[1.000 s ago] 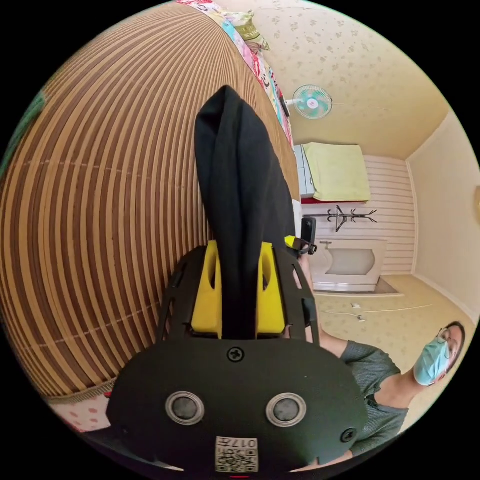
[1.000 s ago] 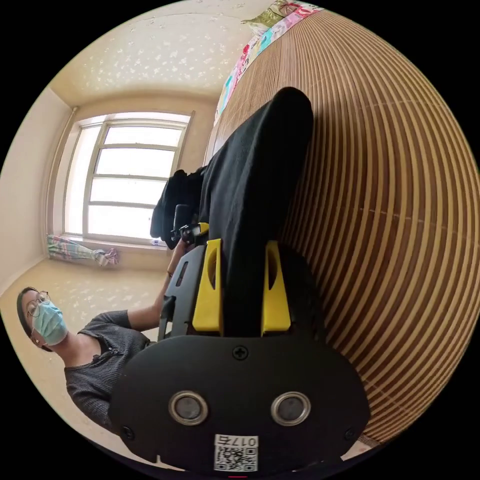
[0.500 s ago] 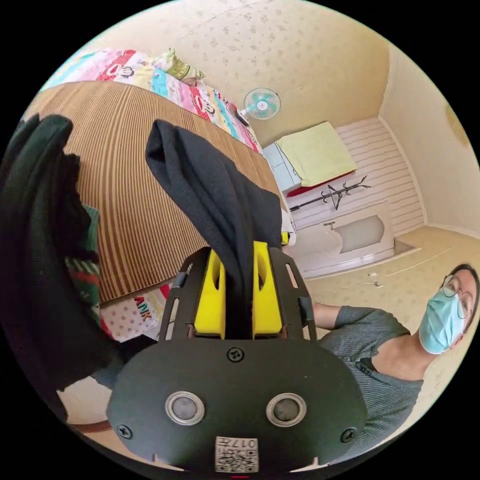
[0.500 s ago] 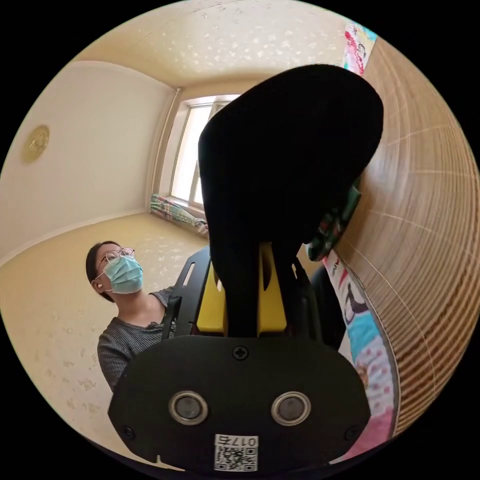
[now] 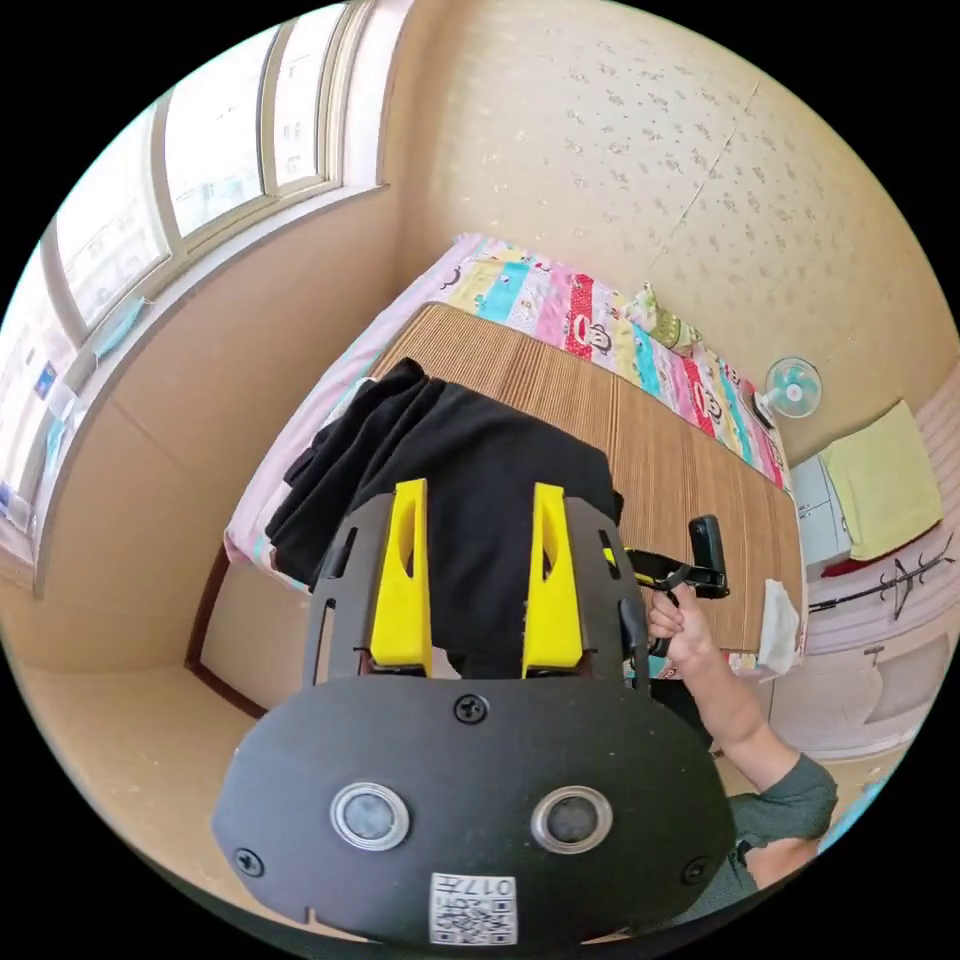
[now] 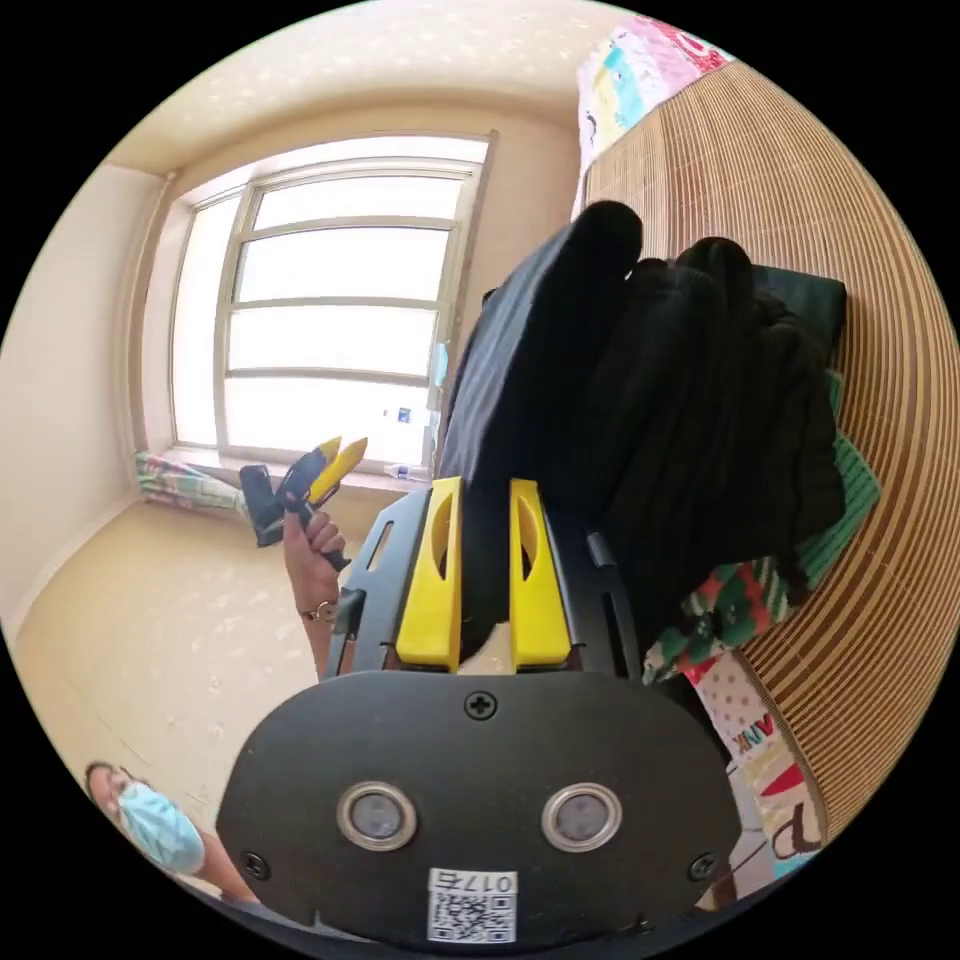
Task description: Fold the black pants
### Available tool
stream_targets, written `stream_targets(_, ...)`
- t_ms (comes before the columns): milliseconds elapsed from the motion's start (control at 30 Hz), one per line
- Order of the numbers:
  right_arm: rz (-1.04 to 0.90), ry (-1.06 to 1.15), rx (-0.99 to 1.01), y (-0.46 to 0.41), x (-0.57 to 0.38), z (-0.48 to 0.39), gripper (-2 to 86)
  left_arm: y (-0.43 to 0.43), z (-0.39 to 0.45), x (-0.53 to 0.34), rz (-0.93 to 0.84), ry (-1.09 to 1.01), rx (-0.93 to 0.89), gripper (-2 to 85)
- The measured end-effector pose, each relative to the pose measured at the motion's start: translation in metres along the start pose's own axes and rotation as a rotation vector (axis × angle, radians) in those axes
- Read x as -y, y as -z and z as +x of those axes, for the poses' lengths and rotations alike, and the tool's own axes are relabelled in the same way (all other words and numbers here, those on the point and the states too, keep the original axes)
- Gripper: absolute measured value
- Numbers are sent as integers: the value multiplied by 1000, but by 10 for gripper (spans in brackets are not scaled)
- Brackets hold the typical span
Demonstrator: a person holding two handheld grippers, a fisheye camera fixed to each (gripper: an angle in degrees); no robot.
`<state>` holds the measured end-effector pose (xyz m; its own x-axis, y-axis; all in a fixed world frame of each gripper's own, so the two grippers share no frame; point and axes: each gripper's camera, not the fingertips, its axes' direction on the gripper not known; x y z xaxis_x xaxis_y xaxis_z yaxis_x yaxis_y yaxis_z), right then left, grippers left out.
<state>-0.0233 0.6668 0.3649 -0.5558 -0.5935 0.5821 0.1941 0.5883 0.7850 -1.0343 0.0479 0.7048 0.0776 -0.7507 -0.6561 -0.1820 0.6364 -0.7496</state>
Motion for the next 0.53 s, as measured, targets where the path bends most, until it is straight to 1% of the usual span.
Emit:
stream_targets(33,15,79,46,1,-9,9,53,-5,5,-18,16,-40,-32,125)
stream_targets(67,8,123,80,6,-21,19,37,-14,26,-55,46,-149,-40,109)
stream_targets(100,-6,130,73,9,-27,24,32,-26,57,-97,59,-265,17,86)
stream_targets(133,-42,156,38,18,-41,35,22,-32,73,-118,66,-315,50,75)
stream_targets(167,-71,194,-18,32,-59,48,16,-40,106,-163,110,-378,99,65)
stream_targets(200,-73,207,-56,42,-70,55,13,-42,135,-208,191,-415,105,41)
stream_targets(233,-55,221,-140,66,-92,70,10,-43,148,-231,242,-422,98,23)
stream_targets(267,-11,203,-229,95,-114,87,8,-45,169,-272,329,-413,63,3)
stream_targets(300,17,177,-271,111,-124,96,8,-55,187,-302,358,-405,6,-3)
stream_targets(333,78,119,-357,146,-144,113,7,-62,194,-313,351,-405,-20,-4)
stream_targets(400,163,49,-529,200,-170,129,7,-106,206,-337,281,-350,-152,-8)
stream_targets(433,244,-65,-669,241,-187,139,8,-120,206,-340,261,-337,-203,-9)
stream_targets(467,360,-214,-763,288,-208,147,9,-150,204,-344,213,-328,-296,-9)
stream_targets(500,416,-263,-787,310,-218,148,10,-181,202,-347,168,-344,-356,-10)
stream_targets(533,527,-322,-858,353,-240,145,12,-196,203,-349,153,-368,-365,-10)
